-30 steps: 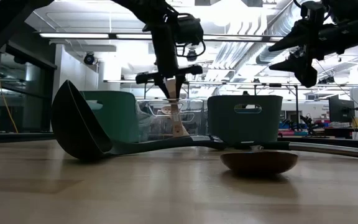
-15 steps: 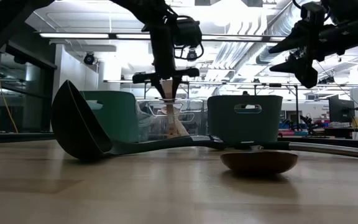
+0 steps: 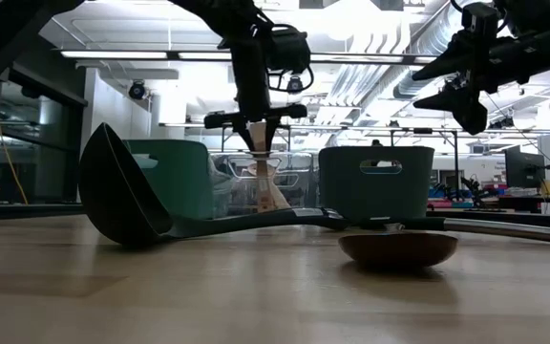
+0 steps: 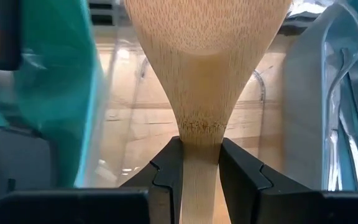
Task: Pick & Place Kitchen Items
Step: Put the light brown serving spoon into the transparent bin
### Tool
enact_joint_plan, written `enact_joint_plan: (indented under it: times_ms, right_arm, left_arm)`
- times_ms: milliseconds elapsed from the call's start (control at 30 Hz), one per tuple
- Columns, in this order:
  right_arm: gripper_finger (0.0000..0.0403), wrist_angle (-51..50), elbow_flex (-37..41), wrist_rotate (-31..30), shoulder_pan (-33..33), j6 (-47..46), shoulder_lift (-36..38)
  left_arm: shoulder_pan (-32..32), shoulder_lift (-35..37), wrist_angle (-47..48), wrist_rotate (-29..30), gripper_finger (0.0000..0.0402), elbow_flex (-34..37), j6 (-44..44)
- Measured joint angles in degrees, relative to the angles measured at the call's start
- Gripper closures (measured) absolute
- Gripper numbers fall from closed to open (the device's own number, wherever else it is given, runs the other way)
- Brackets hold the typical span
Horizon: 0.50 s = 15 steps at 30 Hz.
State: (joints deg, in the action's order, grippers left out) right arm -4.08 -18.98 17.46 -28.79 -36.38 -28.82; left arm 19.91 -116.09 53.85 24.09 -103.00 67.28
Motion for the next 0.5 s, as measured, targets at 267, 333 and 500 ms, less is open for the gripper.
enact_joint_plan:
  times_ms: [267,333,500]
  right_arm:
    - [0.0188,0.00,-0.02,-1.00,0.02,0.04,-0.02]
    - [0.0188,0.02,0.00,-0.97,0.00,0.07,0.00]
    - [0.0188,-0.01,-0.01,-0.91,0.02,0.48,-0.02]
  left_arm:
    - [-0.05,-0.88,-0.13,-1.47,0.0325,0.04,-1.18]
    - [-0.01,-0.86,0.12,-1.91,0.0325,0.04,-1.43]
    - [-0.03,-0.86,0.13,-2.09,0.0301,0.04,-1.44]
